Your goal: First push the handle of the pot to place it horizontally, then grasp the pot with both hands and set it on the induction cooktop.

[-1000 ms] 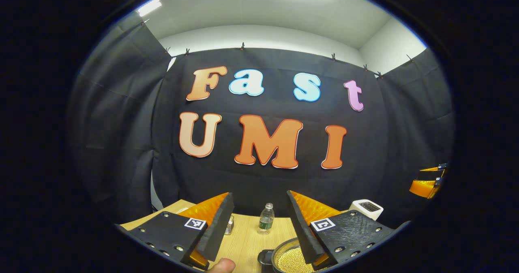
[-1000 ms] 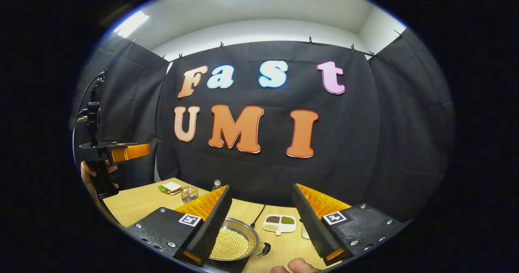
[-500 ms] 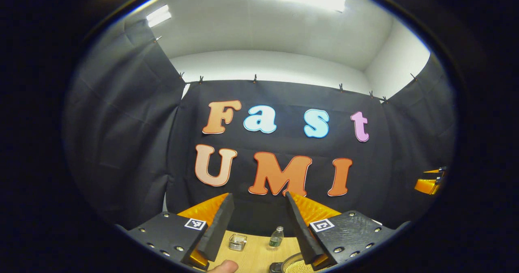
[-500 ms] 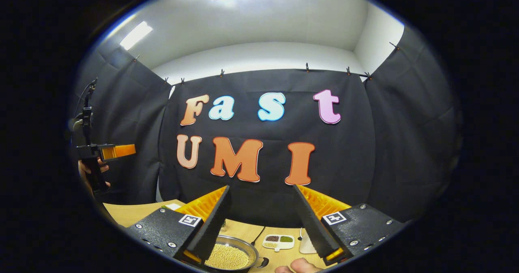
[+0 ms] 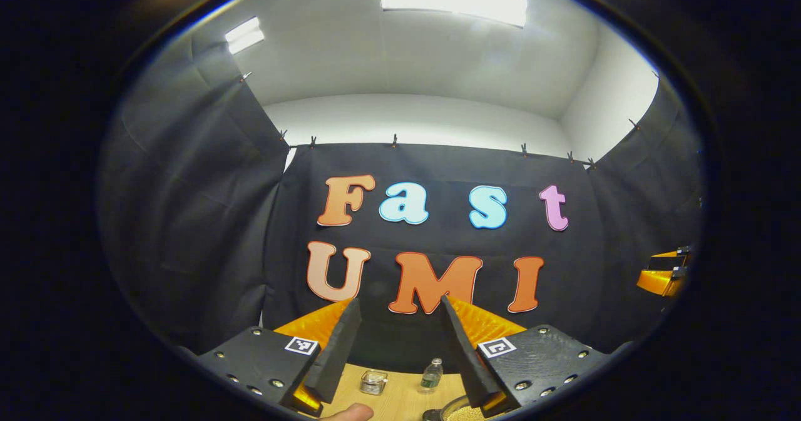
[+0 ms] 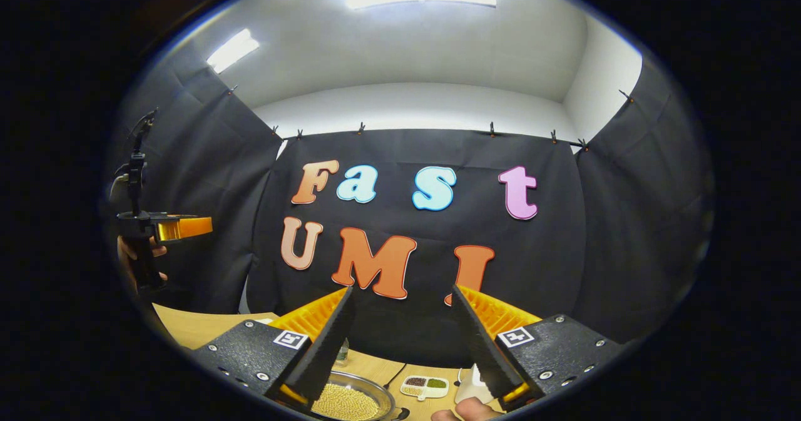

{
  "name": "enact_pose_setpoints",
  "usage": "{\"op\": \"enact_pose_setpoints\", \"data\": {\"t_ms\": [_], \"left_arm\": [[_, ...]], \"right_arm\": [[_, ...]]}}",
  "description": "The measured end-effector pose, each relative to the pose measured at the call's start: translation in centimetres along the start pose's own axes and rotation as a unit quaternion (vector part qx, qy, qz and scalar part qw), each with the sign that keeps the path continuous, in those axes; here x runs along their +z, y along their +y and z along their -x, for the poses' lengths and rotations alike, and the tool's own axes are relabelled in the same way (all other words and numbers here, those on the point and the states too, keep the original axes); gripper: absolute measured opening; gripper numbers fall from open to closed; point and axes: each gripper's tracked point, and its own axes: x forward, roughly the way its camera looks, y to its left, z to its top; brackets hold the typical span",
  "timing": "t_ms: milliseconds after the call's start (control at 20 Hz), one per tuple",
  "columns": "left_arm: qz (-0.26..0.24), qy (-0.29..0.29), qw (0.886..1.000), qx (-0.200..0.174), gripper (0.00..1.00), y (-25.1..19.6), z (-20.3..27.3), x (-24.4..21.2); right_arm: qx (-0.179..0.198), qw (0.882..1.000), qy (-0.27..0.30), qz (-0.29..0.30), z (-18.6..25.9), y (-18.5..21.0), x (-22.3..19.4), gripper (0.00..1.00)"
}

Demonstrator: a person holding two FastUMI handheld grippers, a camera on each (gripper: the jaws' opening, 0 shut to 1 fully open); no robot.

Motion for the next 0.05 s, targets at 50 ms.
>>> {"op": "enact_pose_setpoints", "data": {"t_ms": [50], "left_arm": [[0.0,-0.001,1.0,0.0,0.77,0.11,0.01,-0.04]], "right_arm": [[-0.002,1.0,-0.001,0.0,-0.01,-0.14,0.0,0.95]]}}
